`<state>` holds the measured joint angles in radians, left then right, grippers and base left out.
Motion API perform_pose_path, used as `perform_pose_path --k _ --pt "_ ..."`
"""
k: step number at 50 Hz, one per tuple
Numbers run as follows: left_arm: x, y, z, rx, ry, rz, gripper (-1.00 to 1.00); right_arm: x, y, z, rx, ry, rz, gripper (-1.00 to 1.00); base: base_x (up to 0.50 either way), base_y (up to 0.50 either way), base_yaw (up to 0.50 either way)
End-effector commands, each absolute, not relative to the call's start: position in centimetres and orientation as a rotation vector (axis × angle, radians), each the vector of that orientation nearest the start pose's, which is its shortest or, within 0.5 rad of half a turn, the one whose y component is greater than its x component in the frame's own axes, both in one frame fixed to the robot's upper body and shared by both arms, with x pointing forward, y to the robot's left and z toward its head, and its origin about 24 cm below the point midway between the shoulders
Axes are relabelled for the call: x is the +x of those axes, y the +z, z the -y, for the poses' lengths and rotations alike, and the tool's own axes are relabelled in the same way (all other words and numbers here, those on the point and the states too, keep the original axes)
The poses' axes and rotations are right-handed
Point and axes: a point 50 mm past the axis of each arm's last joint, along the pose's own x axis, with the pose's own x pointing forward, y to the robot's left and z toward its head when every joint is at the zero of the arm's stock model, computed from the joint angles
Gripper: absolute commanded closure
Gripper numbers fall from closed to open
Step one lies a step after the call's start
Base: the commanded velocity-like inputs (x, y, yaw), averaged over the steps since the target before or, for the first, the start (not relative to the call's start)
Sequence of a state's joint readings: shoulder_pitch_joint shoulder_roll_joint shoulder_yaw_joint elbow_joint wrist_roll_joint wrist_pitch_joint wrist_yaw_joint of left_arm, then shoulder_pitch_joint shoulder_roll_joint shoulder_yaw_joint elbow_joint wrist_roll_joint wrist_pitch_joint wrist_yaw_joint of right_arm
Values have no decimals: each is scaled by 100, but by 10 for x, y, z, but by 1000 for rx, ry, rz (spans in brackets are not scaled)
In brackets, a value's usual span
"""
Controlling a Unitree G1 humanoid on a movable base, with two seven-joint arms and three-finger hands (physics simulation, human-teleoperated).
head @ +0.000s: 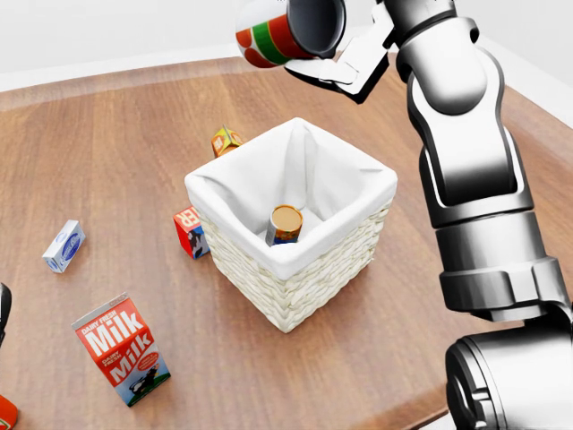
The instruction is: Pick up the alphabet soup and the tomato sauce, and put them in the basket.
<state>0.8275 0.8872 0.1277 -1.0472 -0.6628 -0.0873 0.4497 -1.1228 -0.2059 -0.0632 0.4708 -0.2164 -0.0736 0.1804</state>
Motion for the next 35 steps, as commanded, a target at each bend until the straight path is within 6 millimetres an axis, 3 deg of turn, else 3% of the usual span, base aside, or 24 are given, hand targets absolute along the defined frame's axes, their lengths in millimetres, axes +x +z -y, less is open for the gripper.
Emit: perform_pose_path --k 1,16,24,35 --pt "115 175 -199 5 -39 150 -100 406 291 118 -403 181 512 100 0 0 0" --pt "115 175 -199 3 -38 150 -100 415 284 115 -435 189 436 100 0 0 0" --pt "114 173 -199 10 -38 142 -100 425 263 116 -463 186 314 100 0 0 0" --pt "114 173 -198 13 -37 141 -100 429 258 114 -610 193 246 100 0 0 0"
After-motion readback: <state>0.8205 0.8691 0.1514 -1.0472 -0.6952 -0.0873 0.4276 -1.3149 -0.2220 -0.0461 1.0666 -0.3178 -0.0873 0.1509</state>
